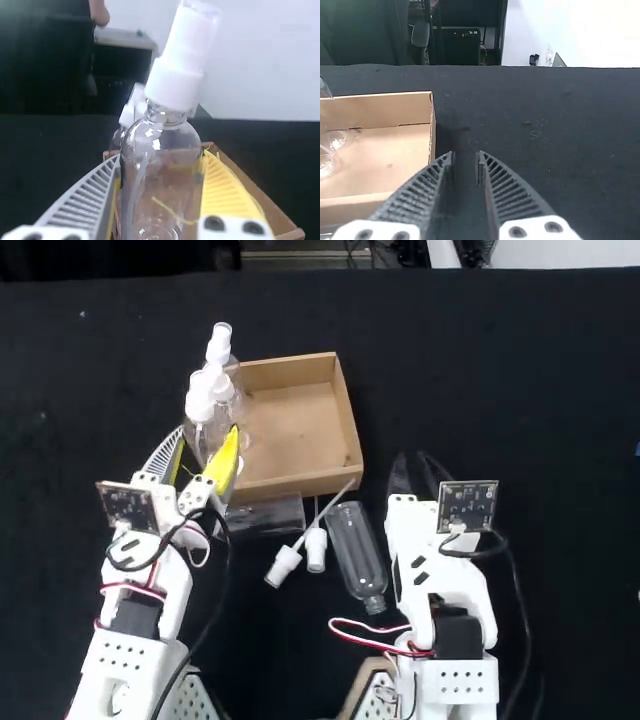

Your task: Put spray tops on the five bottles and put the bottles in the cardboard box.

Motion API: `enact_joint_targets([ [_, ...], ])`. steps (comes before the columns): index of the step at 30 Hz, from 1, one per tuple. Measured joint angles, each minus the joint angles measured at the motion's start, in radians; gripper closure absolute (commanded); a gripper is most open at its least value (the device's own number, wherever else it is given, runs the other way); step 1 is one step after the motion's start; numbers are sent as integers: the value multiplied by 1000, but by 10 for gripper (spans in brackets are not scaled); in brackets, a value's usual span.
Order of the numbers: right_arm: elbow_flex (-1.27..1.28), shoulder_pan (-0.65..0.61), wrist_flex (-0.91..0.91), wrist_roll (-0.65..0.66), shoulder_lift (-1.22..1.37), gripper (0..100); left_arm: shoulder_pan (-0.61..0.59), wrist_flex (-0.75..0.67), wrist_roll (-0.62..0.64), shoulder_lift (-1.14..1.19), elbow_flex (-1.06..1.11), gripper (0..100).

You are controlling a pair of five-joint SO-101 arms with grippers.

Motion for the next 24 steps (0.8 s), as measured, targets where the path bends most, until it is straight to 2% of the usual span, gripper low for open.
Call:
enact_joint_targets([
  [7, 0, 0, 0, 0, 0, 949, 2, -18, 0, 204, -87, 971],
  [14, 0, 0, 0, 0, 0, 949, 2, -265, 0, 385, -94, 971],
  [24, 0, 0, 0, 0, 0, 949, 3, -450, 2, 595, -94, 971],
])
